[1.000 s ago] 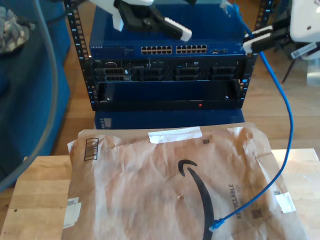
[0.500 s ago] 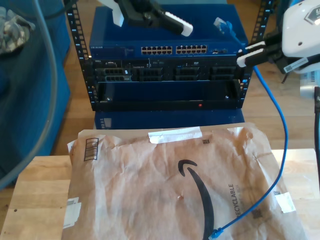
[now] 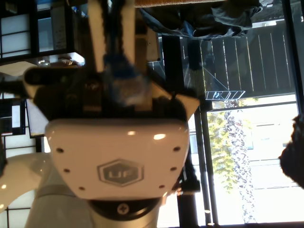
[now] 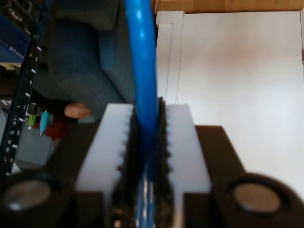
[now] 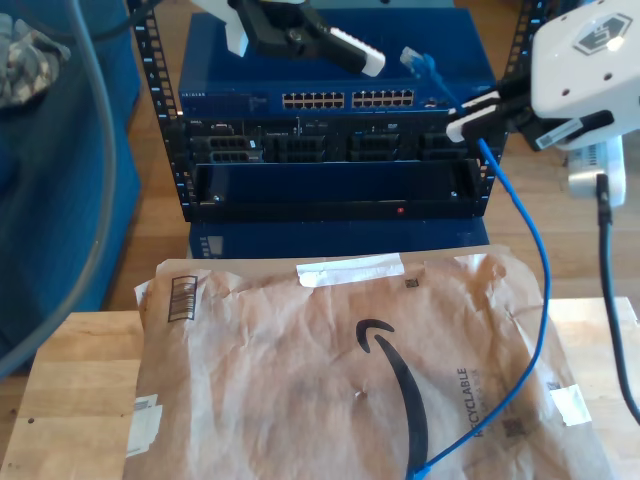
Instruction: Grab the cable and plug it in
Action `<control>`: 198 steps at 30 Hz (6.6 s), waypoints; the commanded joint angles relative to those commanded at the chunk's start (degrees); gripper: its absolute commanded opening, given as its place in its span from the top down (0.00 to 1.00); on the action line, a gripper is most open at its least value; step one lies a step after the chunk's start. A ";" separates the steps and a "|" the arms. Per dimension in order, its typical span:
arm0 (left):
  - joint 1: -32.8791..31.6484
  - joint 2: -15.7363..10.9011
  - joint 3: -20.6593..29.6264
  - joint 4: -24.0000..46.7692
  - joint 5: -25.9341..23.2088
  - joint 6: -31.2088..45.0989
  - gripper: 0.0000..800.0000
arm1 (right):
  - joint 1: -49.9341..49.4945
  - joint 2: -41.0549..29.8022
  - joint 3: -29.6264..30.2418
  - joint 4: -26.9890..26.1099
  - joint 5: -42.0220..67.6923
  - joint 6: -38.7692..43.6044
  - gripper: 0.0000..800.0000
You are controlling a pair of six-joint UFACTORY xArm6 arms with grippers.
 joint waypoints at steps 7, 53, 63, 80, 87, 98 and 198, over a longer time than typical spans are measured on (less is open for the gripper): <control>-0.09 0.09 0.18 0.00 -0.09 0.09 0.00 | 0.97 2.11 -1.76 0.00 -1.05 0.00 1.00; 1.67 0.97 0.44 0.26 0.09 0.00 0.52 | 2.37 3.34 -4.57 -0.26 -1.05 0.26 1.00; 1.76 0.97 0.44 -0.09 0.35 0.09 0.54 | 2.46 3.34 -4.48 -0.35 -1.05 0.26 1.00; 1.85 0.97 0.35 -0.18 1.14 0.09 0.67 | 2.46 3.34 -4.40 -0.35 -1.05 0.26 1.00; 1.93 0.88 0.35 -0.18 1.05 0.09 0.71 | 2.46 3.34 -4.31 -0.35 -1.05 0.26 1.00; 2.11 0.70 0.35 -0.09 0.97 0.09 0.81 | 2.55 3.34 -4.40 -0.26 -1.05 0.26 1.00; 11.96 16.26 2.02 -30.24 30.95 -32.00 0.96 | 28.66 -10.11 6.77 -1.32 -43.69 -22.86 0.28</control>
